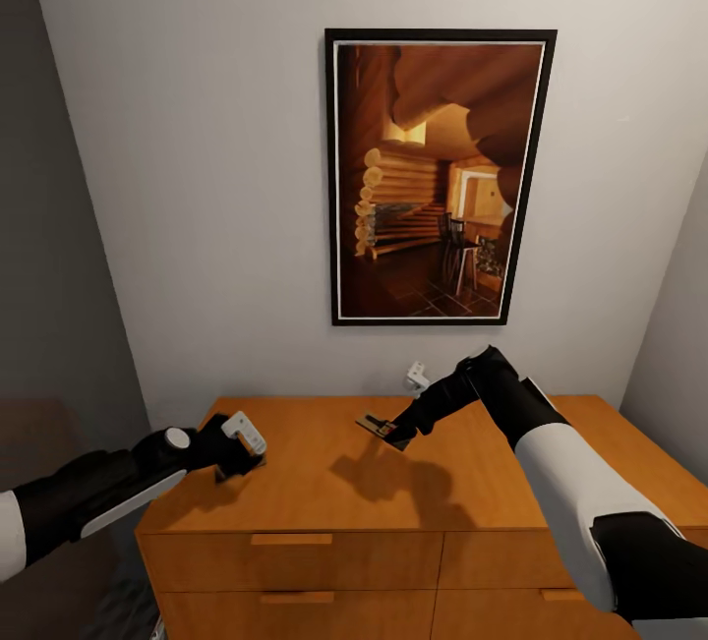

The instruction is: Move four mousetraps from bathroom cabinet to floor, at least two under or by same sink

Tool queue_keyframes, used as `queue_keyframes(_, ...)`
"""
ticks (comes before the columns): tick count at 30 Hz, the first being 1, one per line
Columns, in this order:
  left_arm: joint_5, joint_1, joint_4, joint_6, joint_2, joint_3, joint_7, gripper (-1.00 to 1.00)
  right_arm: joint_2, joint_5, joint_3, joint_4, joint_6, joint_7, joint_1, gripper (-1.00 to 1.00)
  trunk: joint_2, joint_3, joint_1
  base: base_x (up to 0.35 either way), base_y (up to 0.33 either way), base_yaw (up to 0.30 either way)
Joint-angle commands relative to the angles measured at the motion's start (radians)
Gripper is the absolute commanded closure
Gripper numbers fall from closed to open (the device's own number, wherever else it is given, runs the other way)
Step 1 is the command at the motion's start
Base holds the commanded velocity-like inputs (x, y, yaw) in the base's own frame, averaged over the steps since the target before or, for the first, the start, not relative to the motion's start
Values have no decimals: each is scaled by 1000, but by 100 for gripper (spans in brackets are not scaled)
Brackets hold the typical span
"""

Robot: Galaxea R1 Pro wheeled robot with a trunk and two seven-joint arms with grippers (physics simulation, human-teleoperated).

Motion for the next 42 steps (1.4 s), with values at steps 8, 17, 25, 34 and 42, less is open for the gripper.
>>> queue_keyframes(8,-3,-2,4,-81,7,5,-2,-100,-6,0,2,5,14,5,-1,100,-1,-2,0,0,0,0)
queue_keyframes(17,-3,-2,31,-88,1,12,-137,-100,-6,0,2,6,16,4,-1,100,-1,-2,0,0,0,0)
queue_keyframes(25,-2,-2,92,-92,-5,38,-239,-100,-6,0,2,6,16,4,-1,100,-1,-2,0,0,0,0)
queue_keyframes(34,0,-2,100,-90,48,220,-427,-100,-6,1,2,16,13,3,-1,100,-1,-2,0,0,0,0)
queue_keyframes(42,-14,-2,98,-86,121,294,-593,-100,-5,4,3,20,12,3,-1,100,-1,-2,0,0,0,0)
